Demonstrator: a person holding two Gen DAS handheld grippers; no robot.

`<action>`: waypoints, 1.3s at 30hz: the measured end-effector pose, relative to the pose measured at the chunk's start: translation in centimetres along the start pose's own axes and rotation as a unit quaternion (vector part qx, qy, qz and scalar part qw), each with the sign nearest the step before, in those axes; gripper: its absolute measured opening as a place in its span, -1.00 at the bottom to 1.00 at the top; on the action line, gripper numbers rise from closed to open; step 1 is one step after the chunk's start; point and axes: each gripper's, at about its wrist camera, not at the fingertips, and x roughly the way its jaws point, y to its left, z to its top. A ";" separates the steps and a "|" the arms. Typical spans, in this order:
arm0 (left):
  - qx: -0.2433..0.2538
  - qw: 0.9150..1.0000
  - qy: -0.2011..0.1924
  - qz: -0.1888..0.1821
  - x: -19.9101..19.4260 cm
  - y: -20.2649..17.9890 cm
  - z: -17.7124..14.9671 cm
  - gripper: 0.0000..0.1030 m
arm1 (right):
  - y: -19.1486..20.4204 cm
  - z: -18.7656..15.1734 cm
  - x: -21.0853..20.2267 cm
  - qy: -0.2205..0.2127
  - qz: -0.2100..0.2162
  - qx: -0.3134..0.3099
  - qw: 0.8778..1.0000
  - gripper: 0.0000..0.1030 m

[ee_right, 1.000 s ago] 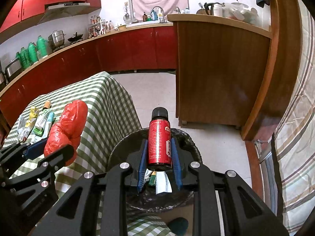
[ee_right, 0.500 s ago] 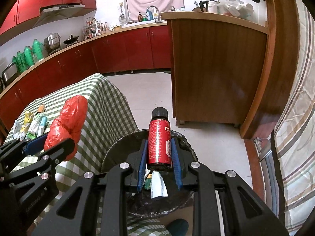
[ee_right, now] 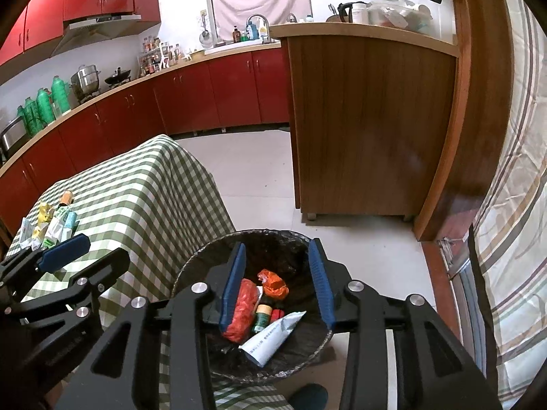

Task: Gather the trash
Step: 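Drop red spray can into bin with right tool while left tool drops red bag, then move both open tools back over the remaining trash on the table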

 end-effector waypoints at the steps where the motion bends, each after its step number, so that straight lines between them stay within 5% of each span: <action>1: -0.001 1.000 0.000 0.001 -0.2 0.2 0.0 0.09 | 0.1 0.0 0.0 0.000 0.000 -0.001 1.000 -0.22; 11: -0.026 0.999 0.001 0.026 -2.7 3.9 -1.2 0.09 | 2.2 0.2 -0.5 0.004 0.019 -0.017 1.000 -0.22; 20: -0.058 0.995 0.006 0.079 -5.9 10.2 -3.6 0.15 | 8.1 0.2 -0.9 0.011 0.072 -0.058 0.996 -0.20; 39: -0.158 0.968 0.027 0.192 -10.4 24.5 -8.3 0.16 | 21.2 -0.8 0.3 0.049 0.170 -0.150 0.973 -0.15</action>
